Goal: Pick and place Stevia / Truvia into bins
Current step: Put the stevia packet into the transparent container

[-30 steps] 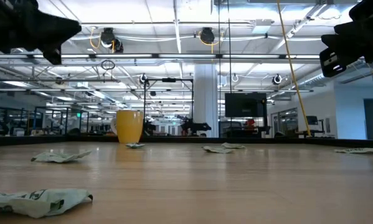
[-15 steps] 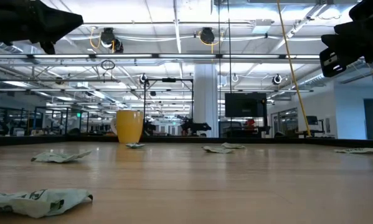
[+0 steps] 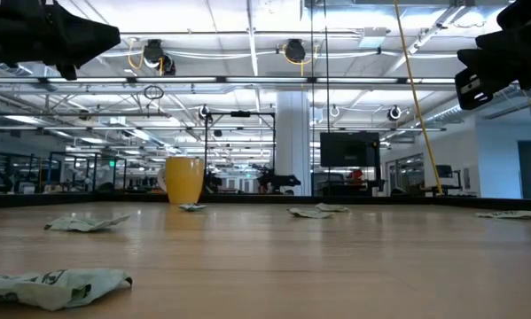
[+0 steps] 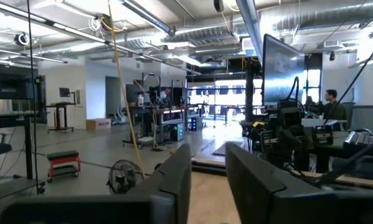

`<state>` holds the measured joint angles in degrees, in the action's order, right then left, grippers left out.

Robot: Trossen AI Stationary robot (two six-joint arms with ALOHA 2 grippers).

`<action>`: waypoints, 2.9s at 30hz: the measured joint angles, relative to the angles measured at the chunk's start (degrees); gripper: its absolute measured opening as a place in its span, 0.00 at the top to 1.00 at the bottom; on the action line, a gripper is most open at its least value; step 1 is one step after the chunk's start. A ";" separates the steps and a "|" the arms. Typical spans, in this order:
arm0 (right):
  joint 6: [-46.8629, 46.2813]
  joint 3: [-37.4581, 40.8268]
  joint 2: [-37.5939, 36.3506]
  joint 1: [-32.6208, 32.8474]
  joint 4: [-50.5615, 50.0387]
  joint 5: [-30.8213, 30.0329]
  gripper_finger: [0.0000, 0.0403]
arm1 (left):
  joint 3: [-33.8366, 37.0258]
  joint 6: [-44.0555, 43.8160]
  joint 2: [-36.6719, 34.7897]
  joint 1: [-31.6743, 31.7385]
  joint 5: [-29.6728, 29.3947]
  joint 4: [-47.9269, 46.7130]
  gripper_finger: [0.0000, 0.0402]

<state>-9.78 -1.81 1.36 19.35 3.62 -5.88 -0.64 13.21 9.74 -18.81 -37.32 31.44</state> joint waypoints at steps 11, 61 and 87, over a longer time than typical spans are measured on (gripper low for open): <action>0.56 0.01 0.00 0.00 2.10 -0.03 0.76 | 0.00 -2.46 0.00 0.00 4.04 2.14 0.61; -25.81 -29.98 55.29 0.02 -45.89 -13.50 0.76 | 0.00 -4.37 0.02 0.04 2.18 7.63 0.61; -29.28 -17.15 58.56 0.09 -34.90 -14.10 0.95 | 0.01 -4.76 0.02 0.04 2.20 7.71 0.61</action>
<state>-39.06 -18.96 59.92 19.44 -31.29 -19.98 -0.64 8.45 9.76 -18.76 -35.11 39.15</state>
